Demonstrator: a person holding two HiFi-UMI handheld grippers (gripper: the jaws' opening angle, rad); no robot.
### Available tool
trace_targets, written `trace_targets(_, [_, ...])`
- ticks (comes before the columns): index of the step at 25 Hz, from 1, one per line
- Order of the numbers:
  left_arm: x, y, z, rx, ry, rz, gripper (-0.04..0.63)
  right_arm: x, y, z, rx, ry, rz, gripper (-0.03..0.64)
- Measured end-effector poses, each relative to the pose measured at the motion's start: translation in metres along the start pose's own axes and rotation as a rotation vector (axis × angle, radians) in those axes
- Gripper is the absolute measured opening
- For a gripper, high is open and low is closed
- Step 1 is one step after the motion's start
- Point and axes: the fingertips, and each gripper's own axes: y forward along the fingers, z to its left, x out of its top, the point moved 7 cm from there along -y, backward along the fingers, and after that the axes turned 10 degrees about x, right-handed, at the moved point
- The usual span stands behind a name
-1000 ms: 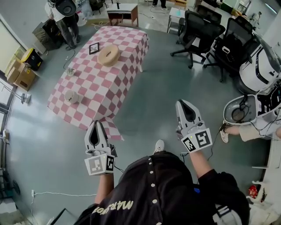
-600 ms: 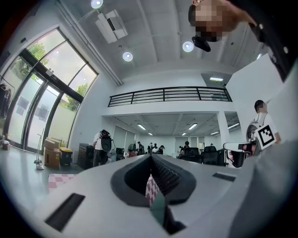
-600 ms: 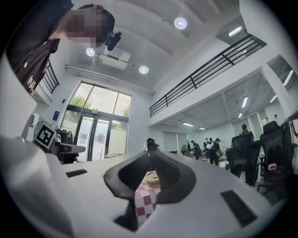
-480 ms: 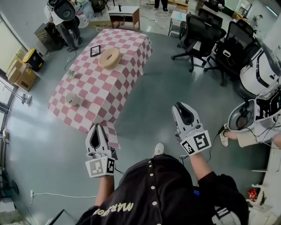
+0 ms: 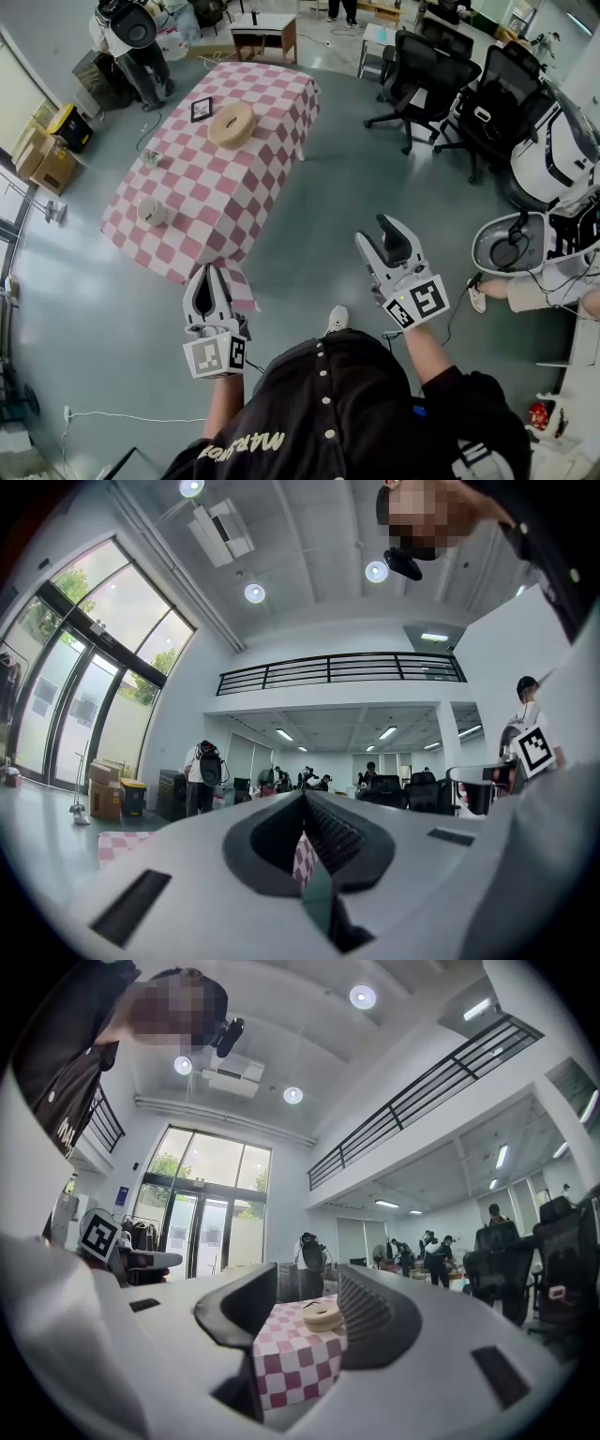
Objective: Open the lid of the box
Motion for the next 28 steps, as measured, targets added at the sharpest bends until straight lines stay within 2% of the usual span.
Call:
trace_targets(6, [0.0016,-0.0028,-0.0043,0.001,-0.003,0.002,0.011,0.0001,-0.0016,-0.0004,0.013,0.011,0.018,0.270])
trace_targets(13, [0.0033,-0.0050,-0.0073,0.001,-0.002,0.007,0.011,-0.0001,-0.0045,-0.0035,0.004,0.024,0.037,0.342])
trace_targets(21, [0.0007,-0.0043,-0.0063,-0.006,-0.004,0.006,0.011,-0.0044,-0.0037,-0.0007,-0.001,0.007,0.053,0.399])
trace_targets(28, [0.0001,-0.0020,-0.0064,-0.004,-0.003,0.009,0.011,-0.0058,-0.0030,-0.0026,-0.008,-0.004,0.064,0.422])
